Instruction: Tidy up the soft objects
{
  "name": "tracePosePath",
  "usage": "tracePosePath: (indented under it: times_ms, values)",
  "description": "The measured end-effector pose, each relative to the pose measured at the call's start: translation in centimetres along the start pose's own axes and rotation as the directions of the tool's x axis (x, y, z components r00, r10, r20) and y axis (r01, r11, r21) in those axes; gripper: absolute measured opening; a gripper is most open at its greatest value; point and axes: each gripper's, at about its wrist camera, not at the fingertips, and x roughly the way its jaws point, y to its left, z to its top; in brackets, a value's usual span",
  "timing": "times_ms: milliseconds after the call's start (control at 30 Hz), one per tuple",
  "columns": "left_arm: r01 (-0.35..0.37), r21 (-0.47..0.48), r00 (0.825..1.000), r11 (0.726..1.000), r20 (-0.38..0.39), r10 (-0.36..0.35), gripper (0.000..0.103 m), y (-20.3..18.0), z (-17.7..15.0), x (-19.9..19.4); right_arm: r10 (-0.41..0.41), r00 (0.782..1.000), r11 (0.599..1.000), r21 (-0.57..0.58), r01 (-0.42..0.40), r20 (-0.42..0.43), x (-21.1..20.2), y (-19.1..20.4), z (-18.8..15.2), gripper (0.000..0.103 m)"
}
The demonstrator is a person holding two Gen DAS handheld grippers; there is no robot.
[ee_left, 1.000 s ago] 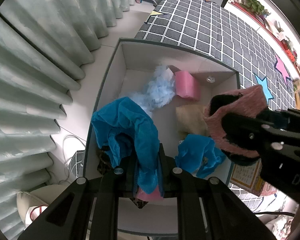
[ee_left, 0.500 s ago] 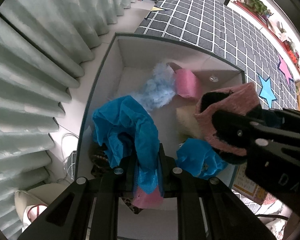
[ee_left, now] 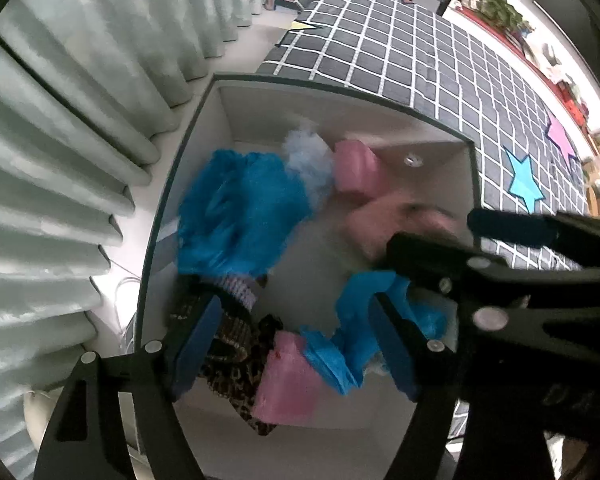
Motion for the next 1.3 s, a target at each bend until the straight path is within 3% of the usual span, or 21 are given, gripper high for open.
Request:
tracePosePath:
  times_ms: [67,167,267,333,400,500,567,1000,1300]
  values:
    - [-0.011,0.003,1.0,1.0,-0.005,0.011,0.085,-0.1,-0.3,-0.3,-0.007,1.0,1.0,-0.009,0.007,0.003,-0.5,0.1,-0.1,0.092]
    - [-0.027,-0.003,1.0,1.0,0.012,0.027,0.085,0.1,-0.9,-1.1,-0.005,1.0,1.0,-0.016,0.005,0.024,-1.7,0.2,-0.5,0.095]
    - [-0.086,-0.027,0.994,0.996,0.067,0.087,0.085,0.5,-1.7,-2.9,-0.008,0.999,0.999,-0.034,0.01,0.037,-2.8,0.5,-1.2,0.095]
    - [-0.101,-0.039,0.988,0.994,0.113,0.104,0.085,0.8,-2.3,-4.6,-0.011,0.998,0.998,-0.058,0.014,0.066,-4.0,1.0,-1.8,0.103]
    - [-0.073,-0.049,0.988,0.996,0.133,0.079,0.085,1.3,-2.9,-5.9,-0.013,0.995,0.997,-0.079,0.021,0.101,-5.3,1.6,-2.4,0.103]
    - [0.002,-0.031,0.996,1.0,0.094,0.001,0.087,1.9,-3.7,-6.6,-0.013,0.992,0.994,-0.103,0.026,0.127,-6.7,2.5,-3.4,0.103]
    - [0.008,-0.022,0.997,1.0,0.073,-0.006,0.09,2.1,-4.4,-6.7,-0.026,0.992,0.993,-0.115,0.041,0.122,-7.3,3.1,-4.1,0.103]
    - [-0.053,0.047,0.999,0.998,-0.007,0.053,0.092,1.6,-10.7,-7.5,-0.07,0.995,0.994,-0.077,0.075,0.07,-8.1,3.7,-9.1,0.103]
    - [-0.077,0.058,0.997,0.995,0.006,0.077,0.092,1.5,-11.6,-8.0,-0.103,0.992,0.986,-0.121,0.111,0.069,-7.9,5.2,-10.2,0.103]
